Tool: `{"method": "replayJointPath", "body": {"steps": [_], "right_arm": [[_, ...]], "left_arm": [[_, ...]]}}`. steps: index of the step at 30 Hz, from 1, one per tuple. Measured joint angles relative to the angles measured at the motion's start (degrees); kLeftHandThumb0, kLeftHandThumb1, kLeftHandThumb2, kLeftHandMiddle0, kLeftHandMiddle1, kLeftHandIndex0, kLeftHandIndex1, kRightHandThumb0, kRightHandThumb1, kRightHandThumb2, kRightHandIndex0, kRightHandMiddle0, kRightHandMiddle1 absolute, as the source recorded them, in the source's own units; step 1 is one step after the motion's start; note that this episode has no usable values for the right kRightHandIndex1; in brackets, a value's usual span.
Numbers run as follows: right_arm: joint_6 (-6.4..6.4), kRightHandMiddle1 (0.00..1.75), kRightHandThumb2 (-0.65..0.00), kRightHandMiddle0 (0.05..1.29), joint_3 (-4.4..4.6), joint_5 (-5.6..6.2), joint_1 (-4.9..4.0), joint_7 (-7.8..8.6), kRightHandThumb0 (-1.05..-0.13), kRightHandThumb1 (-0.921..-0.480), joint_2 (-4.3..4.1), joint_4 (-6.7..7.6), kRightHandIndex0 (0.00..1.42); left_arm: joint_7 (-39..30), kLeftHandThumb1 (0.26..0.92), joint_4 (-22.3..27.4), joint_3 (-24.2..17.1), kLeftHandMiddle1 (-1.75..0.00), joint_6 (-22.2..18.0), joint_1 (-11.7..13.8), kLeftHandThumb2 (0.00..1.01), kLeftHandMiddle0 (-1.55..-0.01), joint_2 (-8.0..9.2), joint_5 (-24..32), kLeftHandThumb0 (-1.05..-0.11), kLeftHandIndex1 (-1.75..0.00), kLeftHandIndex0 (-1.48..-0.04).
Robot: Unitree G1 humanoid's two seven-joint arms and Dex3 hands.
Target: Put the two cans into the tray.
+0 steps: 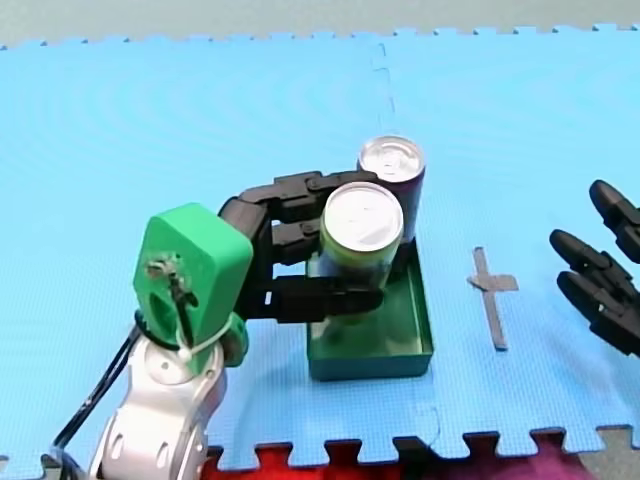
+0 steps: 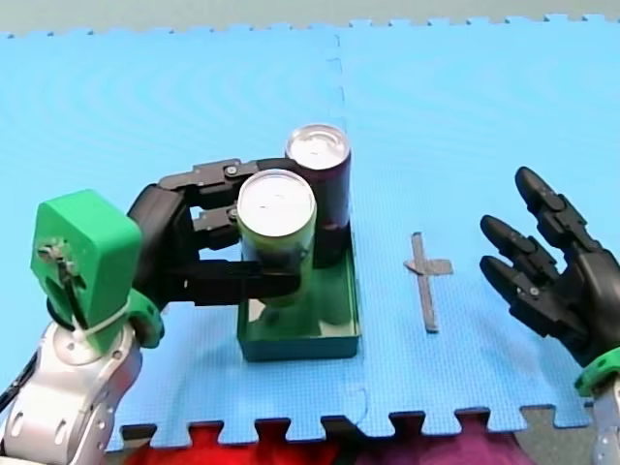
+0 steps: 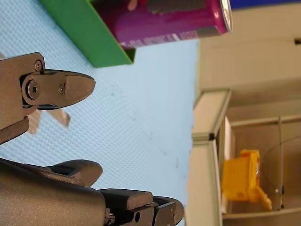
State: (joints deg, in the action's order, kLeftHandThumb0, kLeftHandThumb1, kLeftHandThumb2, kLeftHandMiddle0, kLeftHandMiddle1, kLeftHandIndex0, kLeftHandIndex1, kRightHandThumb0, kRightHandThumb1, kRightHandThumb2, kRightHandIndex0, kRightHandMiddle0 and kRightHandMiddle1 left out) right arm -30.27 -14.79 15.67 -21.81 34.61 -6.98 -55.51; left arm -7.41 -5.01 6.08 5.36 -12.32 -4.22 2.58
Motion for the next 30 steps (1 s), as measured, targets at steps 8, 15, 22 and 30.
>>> {"method": "replayJointPath", "body": {"steps": [8, 15, 22, 30], "right_arm": [[0.00, 0.00, -0.278, 0.22, 0.14, -0.04, -0.01, -0.41, -1.048, -0.921, 0.15, 0.12, 0.31], [0.06, 0.00, -0.279, 0.21, 0.34, -0.05, 0.20, -0.79, -1.048, -0.921, 0.27, 1.09, 0.31], [0.27, 0.00, -0.279, 0.21, 0.41, -0.01, 0.47, -0.81, -1.048, -0.921, 0.29, 1.68, 0.30], [0.65, 0.00, -0.279, 0.21, 0.46, 0.09, 1.02, -0.75, -1.048, -0.921, 0.29, 2.59, 0.30]], "left_arm": [[0.4, 0.756, 1.6, 0.5, 0.00, 0.7, 0.8, 0.00, -1.44, 0.29, -0.7, -0.408, 0.00, -1.29], [0.7, 0.754, -0.2, 0.7, 0.00, -0.4, 1.1, 0.00, -1.44, 0.27, -1.5, -0.411, 0.00, -1.29], [0.7, 0.754, -3.5, 0.4, 0.00, -2.6, 1.1, 0.00, -1.44, -0.04, -1.5, -0.410, 0.00, -1.29], [1.2, 0.755, -5.1, 0.3, 0.00, -3.3, 1.1, 0.00, -1.44, -0.38, -1.9, -0.415, 0.00, -1.29]]}}
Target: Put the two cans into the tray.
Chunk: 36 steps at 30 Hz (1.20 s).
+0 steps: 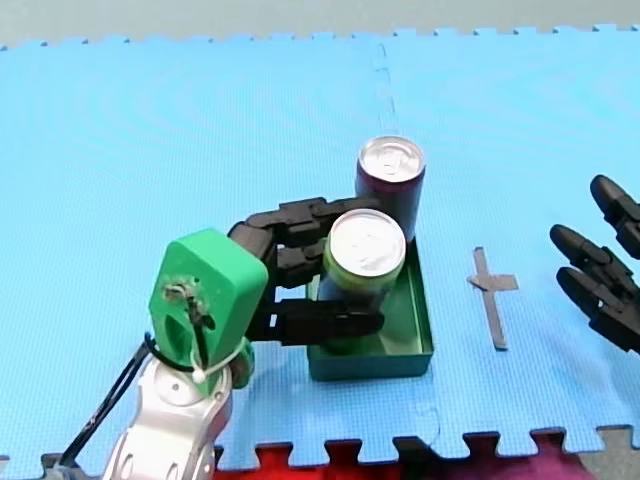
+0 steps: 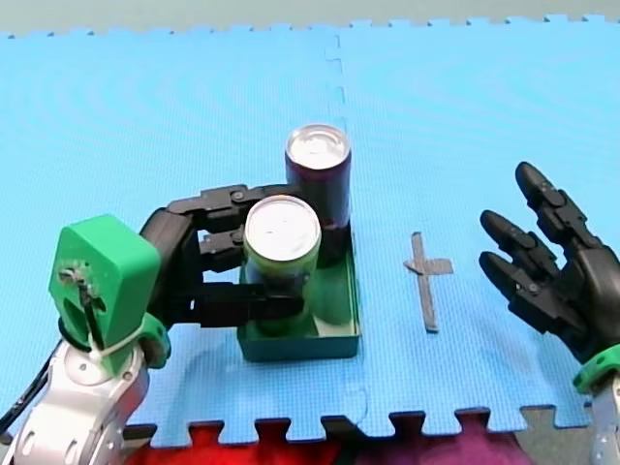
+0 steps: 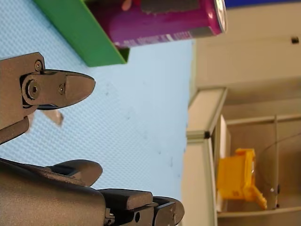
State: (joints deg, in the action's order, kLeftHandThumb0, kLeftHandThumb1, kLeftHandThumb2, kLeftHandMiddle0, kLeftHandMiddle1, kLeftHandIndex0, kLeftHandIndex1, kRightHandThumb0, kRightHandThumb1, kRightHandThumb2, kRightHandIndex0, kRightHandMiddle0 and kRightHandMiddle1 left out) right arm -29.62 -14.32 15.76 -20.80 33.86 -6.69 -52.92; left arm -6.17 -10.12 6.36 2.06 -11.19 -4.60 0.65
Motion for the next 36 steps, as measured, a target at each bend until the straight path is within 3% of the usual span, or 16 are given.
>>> {"method": "replayJointPath", "body": {"steps": [21, 36], "right_arm": [[0.31, 0.00, -0.275, 0.22, 0.40, -0.02, 0.26, -0.05, -1.048, -0.921, 0.29, 0.61, 0.31], [0.33, 0.01, -0.279, 0.23, 0.57, -0.01, 0.43, -0.20, -1.048, -0.921, 0.49, 0.89, 0.32]], "left_arm": [[-0.5, 0.758, -4.8, -1.2, 0.00, -4.0, -0.1, 0.00, -1.43, -0.36, 0.8, -0.414, 0.00, -1.28], [-3.8, 0.758, -11.1, -3.3, 0.00, -11.2, -0.3, 0.00, -1.43, -0.07, 4.3, -0.409, 0.00, -1.27]]}}
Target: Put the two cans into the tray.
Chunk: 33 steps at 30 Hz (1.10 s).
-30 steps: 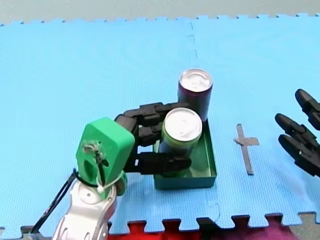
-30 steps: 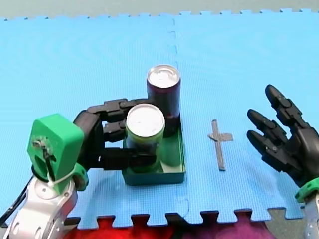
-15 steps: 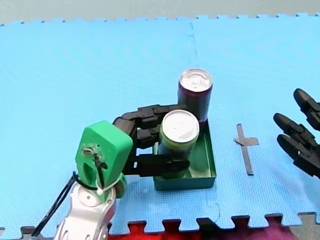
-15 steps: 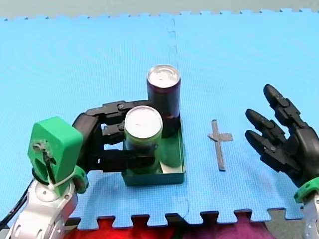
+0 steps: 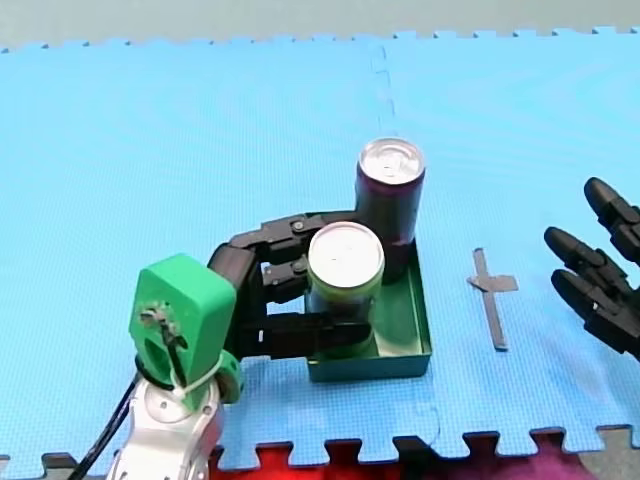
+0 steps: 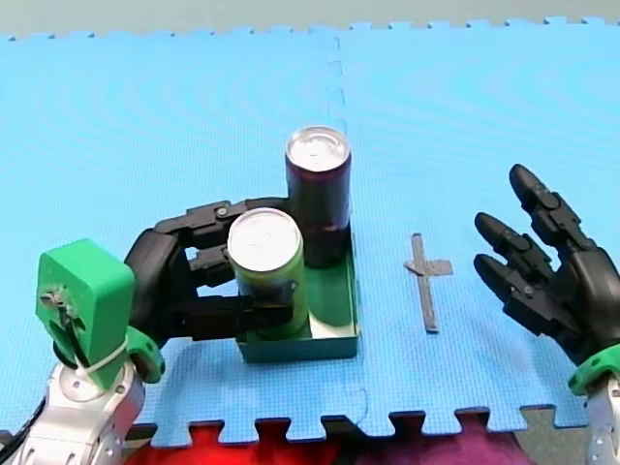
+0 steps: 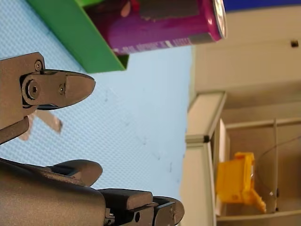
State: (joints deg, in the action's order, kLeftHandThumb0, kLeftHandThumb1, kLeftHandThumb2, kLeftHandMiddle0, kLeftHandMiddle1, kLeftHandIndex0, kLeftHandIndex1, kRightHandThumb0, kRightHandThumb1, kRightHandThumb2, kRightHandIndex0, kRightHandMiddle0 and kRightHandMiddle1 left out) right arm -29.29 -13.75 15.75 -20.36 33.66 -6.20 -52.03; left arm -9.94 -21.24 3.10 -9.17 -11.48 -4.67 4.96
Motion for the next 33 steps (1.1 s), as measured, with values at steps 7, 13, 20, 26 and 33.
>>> {"method": "replayJointPath", "body": {"steps": [7, 13, 20, 26, 33], "right_arm": [[0.15, 0.01, -0.281, 0.23, 0.00, 0.02, 0.06, 0.02, -1.048, -0.921, 0.00, 0.15, 0.32], [0.18, 0.00, -0.282, 0.23, -0.02, 0.04, 0.04, 0.12, -1.048, -0.921, -0.04, 0.14, 0.32], [0.18, 0.00, -0.284, 0.23, -0.05, 0.06, -0.01, 0.13, -1.048, -0.921, -0.06, 0.11, 0.31], [0.19, 0.00, -0.285, 0.23, -0.15, 0.20, -0.01, 0.14, -1.048, -0.921, -0.07, 0.11, 0.31], [0.18, 0.00, -0.288, 0.23, -0.11, 0.19, -0.07, 0.19, -1.048, -0.921, -0.04, -0.07, 0.31]], "left_arm": [[-1.4, 0.757, -3.1, -1.1, 0.00, -3.1, -0.6, 0.00, -1.43, 0.25, 1.0, -0.407, 0.00, -1.27], [2.1, 0.760, -4.6, -1.4, 0.00, -6.2, -0.6, 0.00, -1.43, -0.39, -0.6, -0.408, 0.00, -1.27], [0.8, 0.835, -6.2, -0.9, 0.00, -9.0, -1.2, 0.02, -0.89, 0.77, -2.1, -0.887, 0.00, -0.47], [0.4, 0.863, -8.0, 1.2, 0.00, -14.1, -1.8, 0.01, -0.63, 4.26, -7.8, -0.984, 0.00, -0.33], [-1.8, 0.888, -4.5, 2.0, 0.00, -14.0, -0.4, 0.01, -0.52, 5.08, -7.1, -1.044, 0.00, -0.29]]}}
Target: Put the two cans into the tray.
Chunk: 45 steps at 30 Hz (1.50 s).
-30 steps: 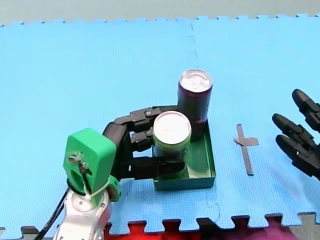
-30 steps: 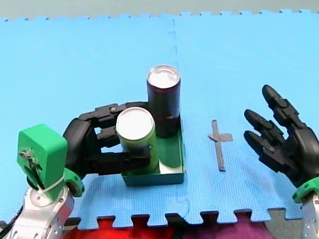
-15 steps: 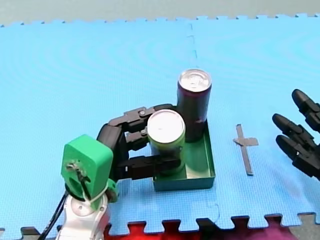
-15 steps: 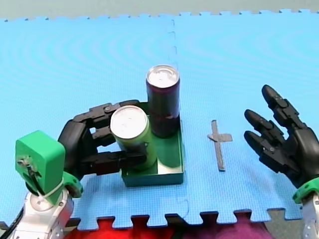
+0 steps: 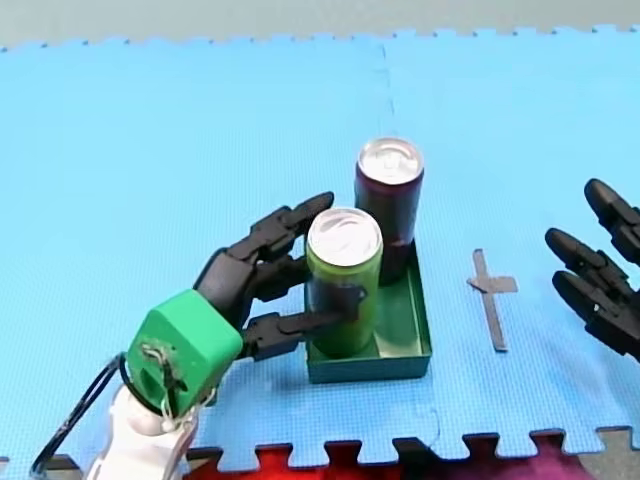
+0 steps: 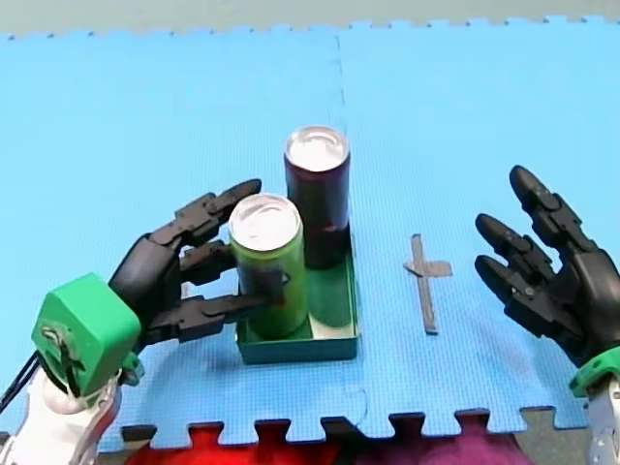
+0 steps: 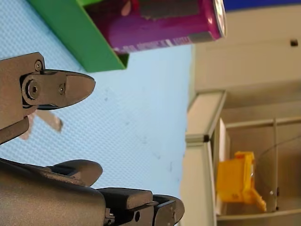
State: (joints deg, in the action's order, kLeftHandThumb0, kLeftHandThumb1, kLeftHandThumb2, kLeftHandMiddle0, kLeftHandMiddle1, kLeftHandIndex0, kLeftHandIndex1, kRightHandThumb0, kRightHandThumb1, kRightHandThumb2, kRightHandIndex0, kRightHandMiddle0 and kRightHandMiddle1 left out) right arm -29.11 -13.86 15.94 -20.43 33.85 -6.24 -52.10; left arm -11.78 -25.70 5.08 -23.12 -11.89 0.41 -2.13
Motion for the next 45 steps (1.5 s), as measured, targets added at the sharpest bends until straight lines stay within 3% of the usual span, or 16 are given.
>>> {"method": "replayJointPath", "body": {"steps": [3, 8, 11, 22, 28, 31, 37, 45], "right_arm": [[-0.02, 0.00, -0.290, 0.23, 0.02, -0.03, -0.15, 0.00, -1.048, -0.921, 0.02, -0.30, 0.31], [-0.26, 0.00, -0.295, 0.22, 0.13, -0.19, -0.23, -0.01, -1.048, -0.921, 0.18, -0.93, 0.31], [-0.58, 0.00, -0.299, 0.22, 0.23, -0.27, -0.35, -0.02, -1.048, -0.921, 0.24, -1.02, 0.30], [-0.65, 0.00, -0.311, 0.21, 0.35, -0.27, -0.41, -0.03, -1.048, -0.921, 0.30, -1.09, 0.29], [-0.66, 0.00, -0.317, 0.20, 0.41, -0.32, -0.40, 0.01, -1.048, -0.921, 0.20, -1.21, 0.29], [-0.67, 0.00, -0.320, 0.20, 0.48, -0.41, -0.38, 0.00, -1.048, -0.921, 0.06, -1.26, 0.29], [-0.67, 0.00, -0.324, 0.20, 0.50, -0.42, -0.42, 0.02, -1.048, -0.921, -0.09, -1.61, 0.29], [-0.80, 0.00, -0.326, 0.20, 0.45, -0.38, -0.59, 0.44, -1.048, -0.921, -0.33, -1.81, 0.29]], "left_arm": [[-1.6, 0.903, 3.3, 0.7, 0.00, 1.3, 1.0, 0.02, -0.42, 0.87, 0.1, -1.048, 0.00, -0.22], [-8.0, 0.913, 9.5, 2.0, 0.00, 6.2, 1.9, 0.01, -0.37, 4.90, 0.4, -1.048, 0.00, -0.17], [-10.4, 0.915, 12.4, 2.6, 0.00, 7.5, 2.5, 0.01, -0.36, 6.42, 1.0, -1.048, 0.00, -0.15], [-12.2, 0.911, 13.5, 3.3, 0.00, 7.8, 2.7, 0.00, -0.34, 7.73, 1.9, -1.048, 0.00, -0.12], [-13.8, 0.904, 14.2, 2.5, 0.00, 8.2, 3.1, 0.00, -0.34, 10.01, 2.7, -1.048, 0.00, -0.12], [-11.2, 0.898, 15.5, 1.4, 0.00, 8.2, 3.9, 0.00, -0.35, 10.58, 1.5, -1.048, 0.00, -0.12], [-4.2, 0.892, 16.4, 0.6, -0.01, 6.4, 5.2, 0.00, -0.36, 10.47, -3.0, -1.048, 0.00, -0.12], [-1.9, 0.886, 15.8, 1.1, -0.01, 6.1, 5.6, 0.00, -0.37, 9.57, -3.7, -1.048, 0.00, -0.12]]}}
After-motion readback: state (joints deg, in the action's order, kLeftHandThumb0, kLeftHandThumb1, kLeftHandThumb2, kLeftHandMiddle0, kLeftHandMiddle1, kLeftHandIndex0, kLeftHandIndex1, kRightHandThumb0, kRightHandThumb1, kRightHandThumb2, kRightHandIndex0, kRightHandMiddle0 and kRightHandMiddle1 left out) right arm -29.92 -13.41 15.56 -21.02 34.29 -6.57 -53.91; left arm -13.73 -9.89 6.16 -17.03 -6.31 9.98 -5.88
